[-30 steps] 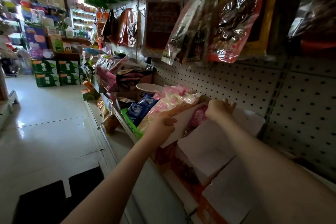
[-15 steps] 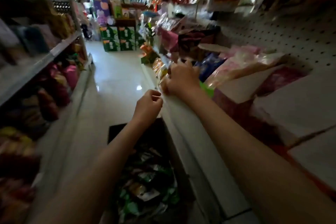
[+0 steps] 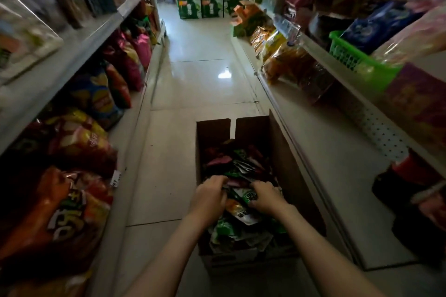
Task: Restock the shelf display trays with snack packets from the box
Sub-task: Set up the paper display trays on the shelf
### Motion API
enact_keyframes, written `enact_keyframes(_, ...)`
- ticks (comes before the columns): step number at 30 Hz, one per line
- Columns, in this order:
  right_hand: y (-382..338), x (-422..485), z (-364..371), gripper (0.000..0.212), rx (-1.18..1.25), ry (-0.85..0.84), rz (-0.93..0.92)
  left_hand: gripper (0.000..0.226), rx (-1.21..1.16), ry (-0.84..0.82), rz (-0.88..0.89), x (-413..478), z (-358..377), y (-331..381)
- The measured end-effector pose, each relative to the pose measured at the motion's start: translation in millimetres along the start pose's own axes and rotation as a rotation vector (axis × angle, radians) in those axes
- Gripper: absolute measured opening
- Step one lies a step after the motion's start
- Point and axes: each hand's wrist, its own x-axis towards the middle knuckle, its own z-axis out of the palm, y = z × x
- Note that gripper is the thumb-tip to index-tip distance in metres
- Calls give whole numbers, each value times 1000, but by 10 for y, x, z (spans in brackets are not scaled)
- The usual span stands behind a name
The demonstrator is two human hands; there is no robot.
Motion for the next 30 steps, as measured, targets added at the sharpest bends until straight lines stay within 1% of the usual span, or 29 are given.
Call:
enact_keyframes(3,-120,160,8,45,-26,-6,-61,39,-20,54,-11,136,-23,-80)
enact_keyframes(6,-296,309,34,39,-125,-53,-131,38,99,114,2,301,-55,-209)
enact_keyframes(8,-417,366,66,34,-190,-26,-138,39,177,85,-51,336,-70,-275)
enact_keyframes(11,-512,448,163,26,-339,67,-88,41,273,16,-50,350,-11,-319)
enact_keyframes(14,-527,518,231,26,-462,125,-66,41,302,4,-51,376,-24,-299)
enact_keyframes(17,-485,572,278,26,-485,173,-94,41,291,-7,-66,364,-21,-319)
enact_keyframes(20,-437,546,191,25,-427,236,-118,42,284,-7,-71,375,-29,-307)
enact_keyframes(22,-417,484,67,23,-343,306,-140,44,265,-3,-75,373,-44,-292)
enact_keyframes(25,-380,331,-160,18,-173,491,-176,48,228,-2,-94,345,-67,-263)
enact_keyframes(27,-332,244,-352,18,-72,577,-207,55,199,-4,-115,329,-106,-204)
enact_keyframes(28,-316,204,-449,19,-14,589,-221,58,153,-6,-138,331,-114,-184)
enact_keyframes(30,-279,93,-655,16,227,539,-236,60,11,23,-200,345,-166,-83)
